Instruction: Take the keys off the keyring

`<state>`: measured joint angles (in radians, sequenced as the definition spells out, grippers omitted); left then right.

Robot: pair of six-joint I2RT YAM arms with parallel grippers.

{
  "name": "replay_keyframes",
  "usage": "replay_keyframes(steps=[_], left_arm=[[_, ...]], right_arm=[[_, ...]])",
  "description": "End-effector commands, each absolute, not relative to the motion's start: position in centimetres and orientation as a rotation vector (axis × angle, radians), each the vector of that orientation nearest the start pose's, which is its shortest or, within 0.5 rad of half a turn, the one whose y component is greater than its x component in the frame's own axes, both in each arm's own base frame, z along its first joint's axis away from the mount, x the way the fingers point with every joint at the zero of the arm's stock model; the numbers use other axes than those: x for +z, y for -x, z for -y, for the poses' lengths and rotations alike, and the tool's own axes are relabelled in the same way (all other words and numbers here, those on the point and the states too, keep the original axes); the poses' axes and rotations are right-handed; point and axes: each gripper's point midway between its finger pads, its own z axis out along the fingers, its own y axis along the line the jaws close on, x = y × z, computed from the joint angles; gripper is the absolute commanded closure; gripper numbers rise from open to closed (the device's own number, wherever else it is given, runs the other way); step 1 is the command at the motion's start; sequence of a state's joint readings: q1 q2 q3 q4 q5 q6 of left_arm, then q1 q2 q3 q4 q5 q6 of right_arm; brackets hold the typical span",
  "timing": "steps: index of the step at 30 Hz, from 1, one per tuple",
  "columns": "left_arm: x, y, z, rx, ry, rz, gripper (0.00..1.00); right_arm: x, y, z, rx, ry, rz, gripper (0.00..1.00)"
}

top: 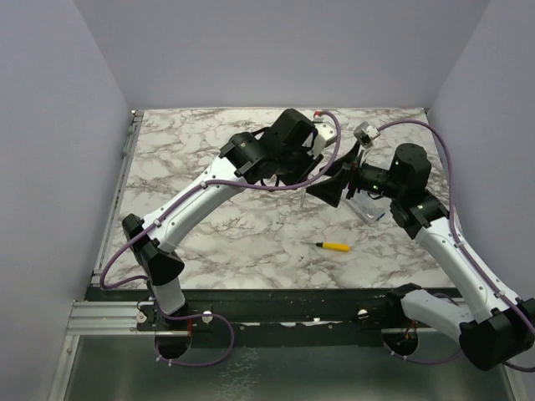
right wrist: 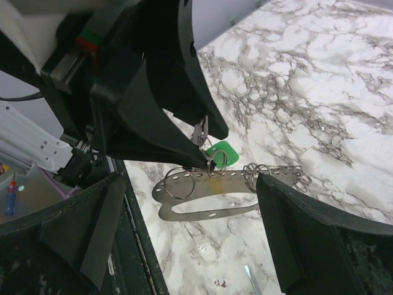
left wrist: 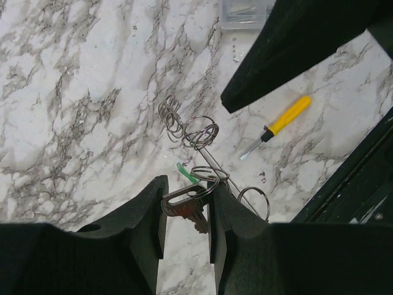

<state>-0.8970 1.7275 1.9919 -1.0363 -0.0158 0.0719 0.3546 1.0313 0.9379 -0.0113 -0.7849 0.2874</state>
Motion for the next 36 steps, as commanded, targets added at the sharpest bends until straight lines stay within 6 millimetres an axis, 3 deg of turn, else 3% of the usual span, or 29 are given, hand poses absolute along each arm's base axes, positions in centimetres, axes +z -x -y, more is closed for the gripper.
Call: replay_keyframes(steps=[1,8,10,14,25,31,34,36], left_arm=[[31.5,-28.2,34.8,-0.477,-0.854,-2.142,1.0],[32.4,-27.6,36.1,-0.605,-0.848,-2.137,1.0],[32.9,-27.1,36.4,-0.647,-0.872,-2.122,1.0],[33.1,-26.3,36.4,-0.71,-0.922,-2.11,1.0],[33.1,-25.7,35.8,-0.863,-1.056,-2.063,1.0],[33.8,-25.0,36.0,-0.922,-1.111,-2.0,1.0],[34.4,-25.0,35.9,-0.935,-1.124,-1.942,1.0],[35.0,-24.7,35.8,-0.951,-1.145,-1.898,1.0]], right_arm=[[31.3,-25.4,-23.6,1.037,0.695,-1.662,0.0],[29.9,-26.4,-23.7,0.881,0.694,-1.674,0.0],[29.5,-27.2,-23.2,0.81,0.695,-1.673,0.05],[29.4,-28.2,-22.3,0.682,0.746,-1.64,0.23],[30.4,-28.3,-21.2,0.539,0.867,-1.559,0.74],[31.4,-26.7,-22.6,0.628,0.964,-1.47,0.8],[32.0,-25.6,-23.4,0.695,1.011,-1.425,0.71],[32.0,-25.0,-23.9,0.738,1.039,-1.414,0.7]])
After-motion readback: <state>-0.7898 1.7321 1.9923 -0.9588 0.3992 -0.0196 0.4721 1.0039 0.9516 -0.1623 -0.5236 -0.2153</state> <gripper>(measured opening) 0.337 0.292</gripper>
